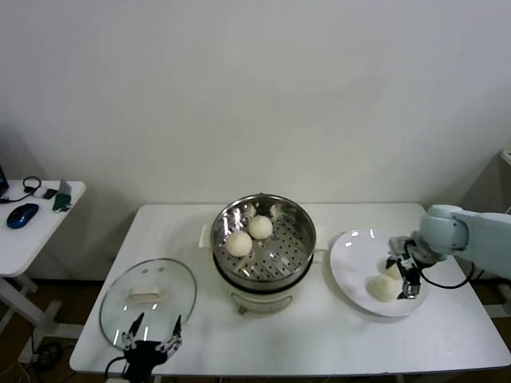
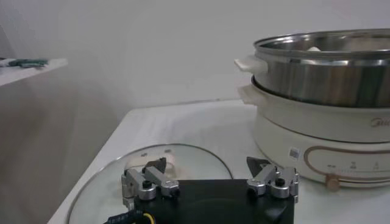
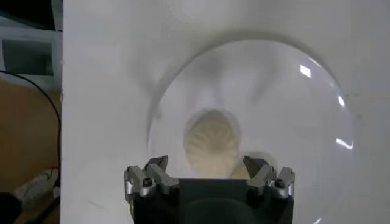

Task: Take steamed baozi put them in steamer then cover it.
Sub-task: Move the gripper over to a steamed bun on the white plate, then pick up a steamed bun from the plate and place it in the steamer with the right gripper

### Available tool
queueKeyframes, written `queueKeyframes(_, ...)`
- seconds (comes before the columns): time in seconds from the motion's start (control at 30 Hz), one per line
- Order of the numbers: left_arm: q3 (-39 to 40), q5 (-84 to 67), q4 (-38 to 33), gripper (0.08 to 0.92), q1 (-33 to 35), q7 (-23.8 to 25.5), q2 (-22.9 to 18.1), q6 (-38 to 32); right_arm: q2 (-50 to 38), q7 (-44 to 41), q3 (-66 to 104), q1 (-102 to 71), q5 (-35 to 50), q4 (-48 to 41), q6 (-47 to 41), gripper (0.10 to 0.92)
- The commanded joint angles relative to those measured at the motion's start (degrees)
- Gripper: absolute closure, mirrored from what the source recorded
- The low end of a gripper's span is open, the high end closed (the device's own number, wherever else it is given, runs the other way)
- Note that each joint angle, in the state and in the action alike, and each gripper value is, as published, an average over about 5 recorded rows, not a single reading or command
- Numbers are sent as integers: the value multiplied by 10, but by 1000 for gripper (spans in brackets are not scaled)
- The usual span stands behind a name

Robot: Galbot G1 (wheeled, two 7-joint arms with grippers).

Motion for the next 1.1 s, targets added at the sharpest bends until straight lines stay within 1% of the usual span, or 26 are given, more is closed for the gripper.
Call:
queueKeyframes(0.03,-2,-1,2,177,0,0,0,0,9,14,90,-107,-28,-52,-4,203)
queueKeyframes(0.2,-3,-2,4,177,-1,1,1,0,24,17,107,-126,-27,-72,-6,213)
queueKeyframes(0.4,-2,-2,5,177,-3,1,1,2,29,15,108,-131,-26,-75,-8,241)
queueKeyframes(0.5,-1,-2,5,177,-4,2,1,2,30,15,110,-134,-27,-78,-9,276)
queueKeyframes(0.67,-1,-1,4,177,-4,2,3,4,31,11,107,-126,-25,-77,-7,378)
queueKeyframes(0.77,0,-1,3,177,-3,2,3,3,33,4,99,-110,-20,-76,-3,409)
queueKeyframes(0.93,1,0,0,177,0,1,4,3,40,-26,53,-40,-4,-66,22,424)
queueKeyframes(1.1,1,0,-5,177,2,2,6,4,63,-73,-39,123,22,-42,76,426)
